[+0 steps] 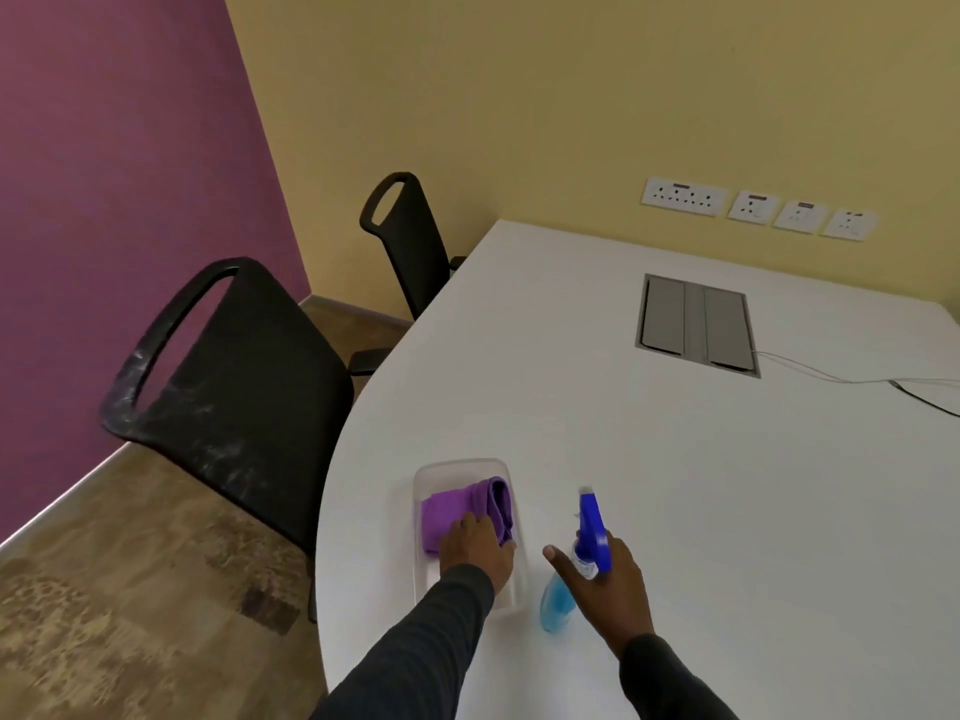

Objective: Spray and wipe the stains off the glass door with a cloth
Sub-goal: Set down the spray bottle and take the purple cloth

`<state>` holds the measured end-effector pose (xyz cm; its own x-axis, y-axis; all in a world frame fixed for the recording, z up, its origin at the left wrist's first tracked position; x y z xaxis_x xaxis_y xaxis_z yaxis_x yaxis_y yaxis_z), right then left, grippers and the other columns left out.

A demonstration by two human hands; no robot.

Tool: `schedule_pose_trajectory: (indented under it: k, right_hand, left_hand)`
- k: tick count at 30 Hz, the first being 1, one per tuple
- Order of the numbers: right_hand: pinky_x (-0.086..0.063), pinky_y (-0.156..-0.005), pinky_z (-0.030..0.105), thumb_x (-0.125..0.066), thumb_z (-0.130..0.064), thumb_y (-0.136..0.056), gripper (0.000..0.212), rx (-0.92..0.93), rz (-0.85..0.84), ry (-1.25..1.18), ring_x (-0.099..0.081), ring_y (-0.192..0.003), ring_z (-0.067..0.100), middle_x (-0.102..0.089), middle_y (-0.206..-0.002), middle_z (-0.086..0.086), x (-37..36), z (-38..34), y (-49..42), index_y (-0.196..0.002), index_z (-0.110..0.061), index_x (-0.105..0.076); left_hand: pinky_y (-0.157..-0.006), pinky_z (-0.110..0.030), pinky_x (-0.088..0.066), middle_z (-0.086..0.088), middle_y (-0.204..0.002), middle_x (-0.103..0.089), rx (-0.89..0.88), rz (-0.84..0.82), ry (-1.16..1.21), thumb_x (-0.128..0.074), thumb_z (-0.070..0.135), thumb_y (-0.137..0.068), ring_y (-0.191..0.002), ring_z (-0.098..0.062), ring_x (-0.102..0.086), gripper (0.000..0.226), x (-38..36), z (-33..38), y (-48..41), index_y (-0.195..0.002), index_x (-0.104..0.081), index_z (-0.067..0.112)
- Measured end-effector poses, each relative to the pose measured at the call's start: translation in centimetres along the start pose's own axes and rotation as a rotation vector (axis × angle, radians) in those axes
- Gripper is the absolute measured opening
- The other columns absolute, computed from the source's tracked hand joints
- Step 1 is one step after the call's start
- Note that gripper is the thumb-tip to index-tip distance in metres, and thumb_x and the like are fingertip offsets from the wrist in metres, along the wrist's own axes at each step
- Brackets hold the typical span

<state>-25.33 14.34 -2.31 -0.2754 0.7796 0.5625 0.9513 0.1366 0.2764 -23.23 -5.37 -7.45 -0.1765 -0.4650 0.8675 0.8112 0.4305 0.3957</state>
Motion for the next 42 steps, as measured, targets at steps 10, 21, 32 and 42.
schedule_pose_trajectory:
  k: [10,21,32,42]
  right_hand:
    - [-0.052,-0.095,0.026,-0.038,-0.081,-0.086,0.073,-0.388,-0.265,0.421,-0.060,-0.092,0.007,-0.068,-0.116,0.000,-3.9,7.1,2.7,-0.118,-0.017,-0.056]
    - [-0.060,-0.091,0.030,-0.052,-0.055,-0.097,0.039,-0.198,-0.305,0.043,-0.070,-0.086,0.011,-0.073,-0.094,-0.004,-7.2,2.9,3.4,-0.101,-0.018,-0.066]
    - [-0.048,-0.097,0.021,-0.070,-0.046,-0.090,0.065,0.151,-0.243,-0.075,-0.058,-0.110,0.007,-0.055,-0.125,-0.013,-9.7,-7.1,3.8,-0.145,-0.024,-0.042]
    - [-0.048,-0.090,0.021,-0.048,-0.024,-0.105,0.039,0.394,-0.197,-0.123,-0.060,-0.115,0.019,-0.061,-0.133,0.002,-5.2,-13.7,8.6,-0.144,-0.020,-0.046]
  left_hand:
    - [-0.108,-0.039,-0.040,-0.009,-0.142,-0.049,0.147,-0.016,0.111,-0.058,0.050,-0.094,-0.130,-0.028,-0.049,0.060,-1.8,-0.9,-3.4,-0.140,-0.044,0.015]
    - [-0.082,-0.032,-0.059,-0.003,-0.082,-0.063,0.098,0.046,0.579,-0.061,0.019,-0.093,-0.083,-0.023,-0.062,0.007,-0.3,-3.5,-3.9,-0.087,-0.063,0.016]
    - [-0.078,-0.034,-0.057,0.001,-0.085,-0.063,-0.124,0.111,0.705,-0.060,0.022,-0.092,-0.082,-0.020,-0.063,0.008,10.0,-2.8,1.8,-0.088,-0.063,0.015]
    - [-0.077,-0.032,-0.057,0.000,-0.080,-0.068,-0.236,0.351,0.829,-0.067,0.032,-0.090,-0.076,-0.017,-0.064,0.017,18.9,-1.3,13.5,-0.086,-0.066,0.015]
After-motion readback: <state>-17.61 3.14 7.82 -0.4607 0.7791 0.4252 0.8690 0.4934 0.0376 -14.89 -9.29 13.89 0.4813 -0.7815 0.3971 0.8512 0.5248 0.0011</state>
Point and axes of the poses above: each hand's wrist, its own y-axis away from the middle knuckle, its own x-axis out of the back of the hand, z = x × y, the point moved 9 cm from there along -y, towards the middle knuckle
